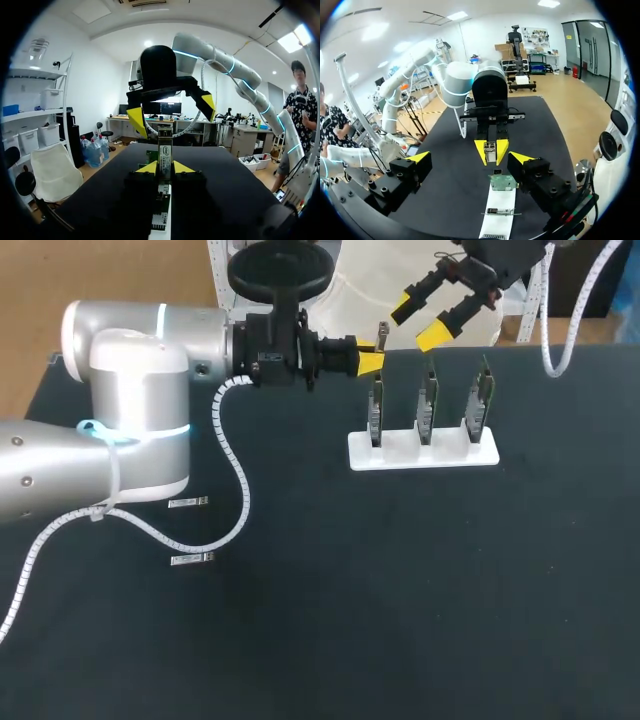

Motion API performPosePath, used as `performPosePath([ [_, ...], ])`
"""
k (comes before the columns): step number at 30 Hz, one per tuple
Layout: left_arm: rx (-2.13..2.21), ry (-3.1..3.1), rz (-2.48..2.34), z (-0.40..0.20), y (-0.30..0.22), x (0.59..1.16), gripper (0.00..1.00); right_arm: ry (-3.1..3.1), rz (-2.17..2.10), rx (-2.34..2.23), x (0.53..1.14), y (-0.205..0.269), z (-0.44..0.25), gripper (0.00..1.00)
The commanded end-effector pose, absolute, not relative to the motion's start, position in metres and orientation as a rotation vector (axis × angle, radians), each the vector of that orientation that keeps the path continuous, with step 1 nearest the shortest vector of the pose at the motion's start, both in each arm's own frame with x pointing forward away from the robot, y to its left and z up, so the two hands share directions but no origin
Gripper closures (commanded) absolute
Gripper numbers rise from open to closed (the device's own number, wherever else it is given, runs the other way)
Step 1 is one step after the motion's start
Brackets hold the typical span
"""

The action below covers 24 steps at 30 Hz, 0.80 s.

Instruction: Pick up the optical module with the left hand, and insert it into the network port with the right hand.

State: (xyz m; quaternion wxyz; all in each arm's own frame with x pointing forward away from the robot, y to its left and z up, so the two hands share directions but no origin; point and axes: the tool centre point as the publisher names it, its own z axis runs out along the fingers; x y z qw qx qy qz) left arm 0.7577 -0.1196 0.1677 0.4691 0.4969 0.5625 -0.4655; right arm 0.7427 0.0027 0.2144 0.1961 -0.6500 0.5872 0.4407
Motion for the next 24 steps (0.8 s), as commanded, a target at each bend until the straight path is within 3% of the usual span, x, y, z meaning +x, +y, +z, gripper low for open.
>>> performPosePath([
  [1,1.21,1.379,-1.134,0.167,-0.119,0.755,1.0,1.627,1.283,-1.821,0.746,0.004,0.211,0.0],
  [24,1.21,1.379,-1.134,0.167,-0.119,0.755,1.0,1.7,1.035,-1.569,0.743,0.017,0.206,0.0],
])
